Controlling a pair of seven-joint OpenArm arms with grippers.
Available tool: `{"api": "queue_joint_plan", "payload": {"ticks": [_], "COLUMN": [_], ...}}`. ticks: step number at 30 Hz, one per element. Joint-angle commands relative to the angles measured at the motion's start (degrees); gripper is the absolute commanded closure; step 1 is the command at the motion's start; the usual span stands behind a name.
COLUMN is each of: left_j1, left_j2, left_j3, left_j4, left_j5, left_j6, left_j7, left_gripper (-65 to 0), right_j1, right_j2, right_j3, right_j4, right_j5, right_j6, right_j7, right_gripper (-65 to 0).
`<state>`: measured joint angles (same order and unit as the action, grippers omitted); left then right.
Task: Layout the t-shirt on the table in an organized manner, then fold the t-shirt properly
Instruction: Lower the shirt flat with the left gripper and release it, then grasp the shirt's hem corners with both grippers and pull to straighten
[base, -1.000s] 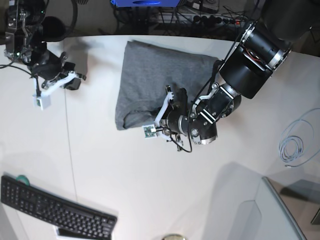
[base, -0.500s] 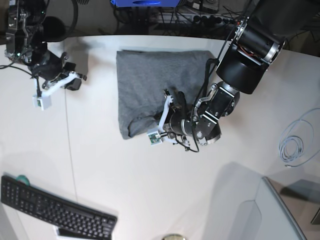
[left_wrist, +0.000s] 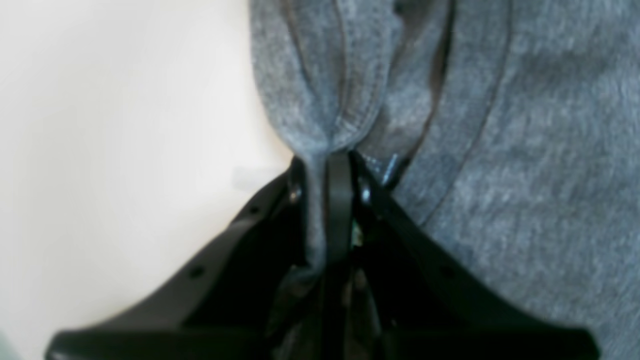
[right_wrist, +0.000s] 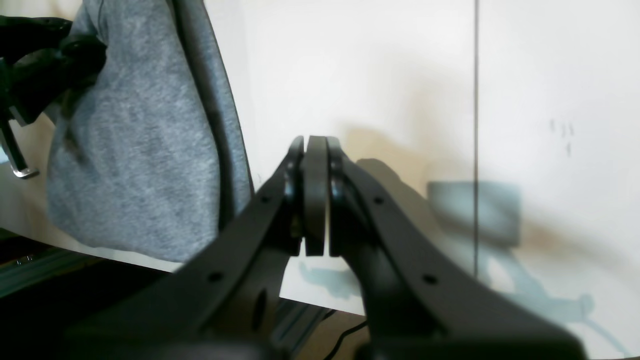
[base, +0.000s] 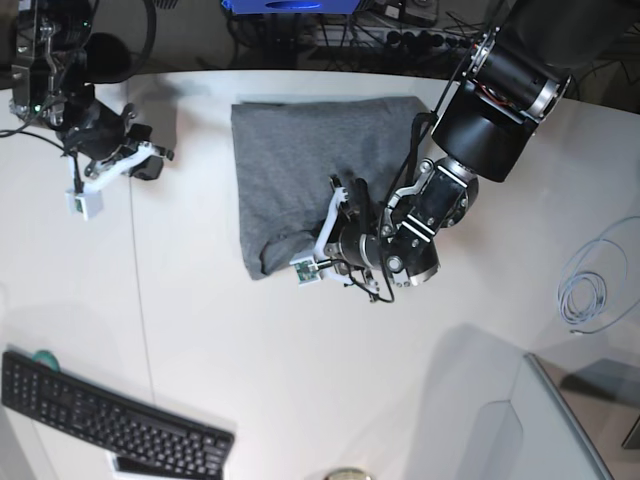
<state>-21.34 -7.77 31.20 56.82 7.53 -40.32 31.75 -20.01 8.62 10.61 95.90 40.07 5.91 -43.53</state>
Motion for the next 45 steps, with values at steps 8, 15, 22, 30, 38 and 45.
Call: {"api": "queue_joint_plan", "payload": {"ticks": [8, 15, 22, 30, 38, 45], "left_j1": [-1.12, -1.29, -1.29, -1.29, 11.45, 30.35], "left_j2": [-0.27, -0.36, -1.24, -1.33, -2.3, -2.38], "left_j3": [-0.04, -0.04, -0.04, -0.83, -16.83, -27.38], "left_j4": [0.37, 1.78, 8.72, 19.45, 46.35, 49.95], "left_j5": [1.66, 1.66, 1.66, 1.57, 0.95, -1.51], "left_j6": [0.32, 0.32, 0.32, 0.32, 0.32, 0.32], "left_j7": [2.58, 2.58, 2.67, 3.55, 15.15, 11.73], "left_gripper": [0.0, -16.5, -39.2, -45.4, -13.2, 0.0], "right_j1": [0.19, 0.19, 0.19, 0.19, -1.22, -0.25], "right_j2": [0.48, 0.48, 0.39, 0.39, 0.65, 0.74], "right_j3": [0.07, 0.07, 0.07, 0.07, -7.84, -17.07], "right_j4": [1.03, 1.03, 1.03, 1.03, 6.56, 9.9], "right_j5": [0.67, 0.67, 0.67, 0.67, 0.23, 0.15], "right_j6": [0.64, 0.64, 0.64, 0.64, 0.64, 0.64], "right_j7": [0.67, 0.5, 0.41, 0.32, 0.76, 0.76], "right_gripper": [0.0, 0.0, 0.0, 0.0, 0.0, 0.0]}}
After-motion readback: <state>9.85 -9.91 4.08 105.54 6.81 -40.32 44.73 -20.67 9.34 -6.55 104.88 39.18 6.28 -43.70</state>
